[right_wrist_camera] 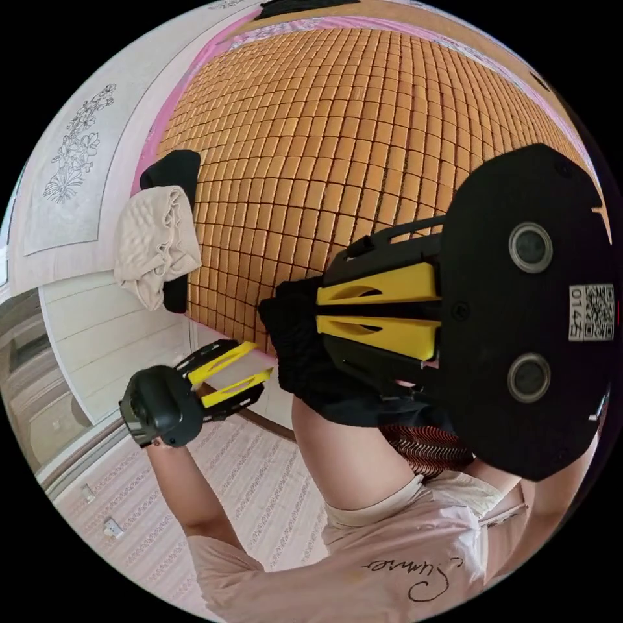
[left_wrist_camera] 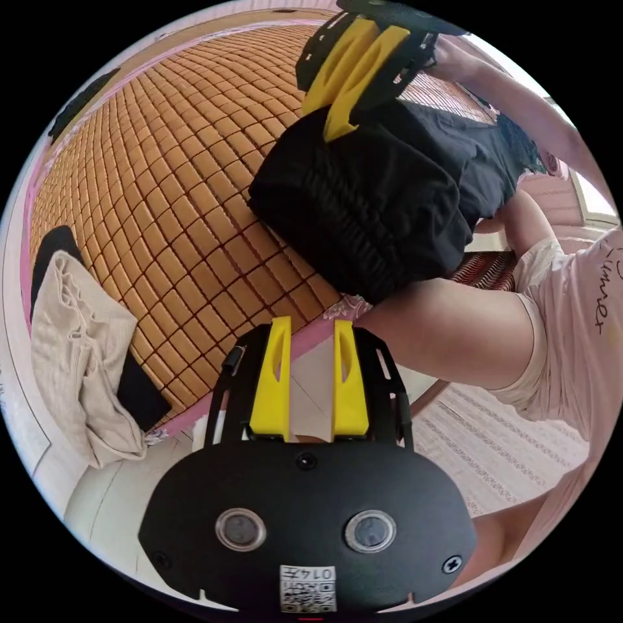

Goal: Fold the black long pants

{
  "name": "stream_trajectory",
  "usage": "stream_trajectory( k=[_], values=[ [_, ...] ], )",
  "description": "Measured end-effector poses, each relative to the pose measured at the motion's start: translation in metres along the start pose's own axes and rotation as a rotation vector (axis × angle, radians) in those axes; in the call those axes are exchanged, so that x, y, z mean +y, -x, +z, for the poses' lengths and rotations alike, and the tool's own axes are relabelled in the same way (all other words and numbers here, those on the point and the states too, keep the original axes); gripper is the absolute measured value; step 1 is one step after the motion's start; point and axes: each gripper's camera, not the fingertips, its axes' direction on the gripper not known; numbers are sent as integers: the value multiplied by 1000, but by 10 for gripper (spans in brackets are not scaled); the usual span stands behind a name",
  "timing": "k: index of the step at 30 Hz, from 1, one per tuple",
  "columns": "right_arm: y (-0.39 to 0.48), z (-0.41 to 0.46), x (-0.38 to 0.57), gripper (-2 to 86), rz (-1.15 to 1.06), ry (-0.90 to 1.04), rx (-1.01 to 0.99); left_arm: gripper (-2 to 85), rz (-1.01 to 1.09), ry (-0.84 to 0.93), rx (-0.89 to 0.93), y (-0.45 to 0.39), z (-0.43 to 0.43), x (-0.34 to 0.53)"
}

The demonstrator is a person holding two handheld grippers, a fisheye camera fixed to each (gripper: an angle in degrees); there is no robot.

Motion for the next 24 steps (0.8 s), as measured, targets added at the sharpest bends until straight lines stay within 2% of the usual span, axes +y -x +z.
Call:
stream_trajectory(
  k=[3, 6, 8, 12, 15, 19, 21, 24],
  values=[
    [-46, 28, -5, 68, 121, 64, -85, 99, -135, -90, 34, 12, -2, 28],
    [-66, 9, 8, 83, 182, -13, -141, 94, -244, -264, 71, 11, -20, 45],
    [-63, -25, 39, 81, 197, -87, -80, 90, -273, -371, 89, 4, -31, 47],
    [-53, -64, 123, 85, 315, -89, 44, 98, -324, -536, 135, -10, -44, 32],
    [-44, -67, 204, 84, 490, 35, 153, 113, -395, -521, 123, -8, -36, 16],
    [-37, -33, 289, 86, 695, 193, 122, 121, -459, -405, 105, -7, -18, -1],
    [-38, -20, 307, 51, 741, 204, 98, 100, -443, -333, 107, -12, -7, -9],
    [-37, -35, 316, 16, 773, 122, 151, 58, -419, -348, 123, -23, -16, -10]
  ],
)
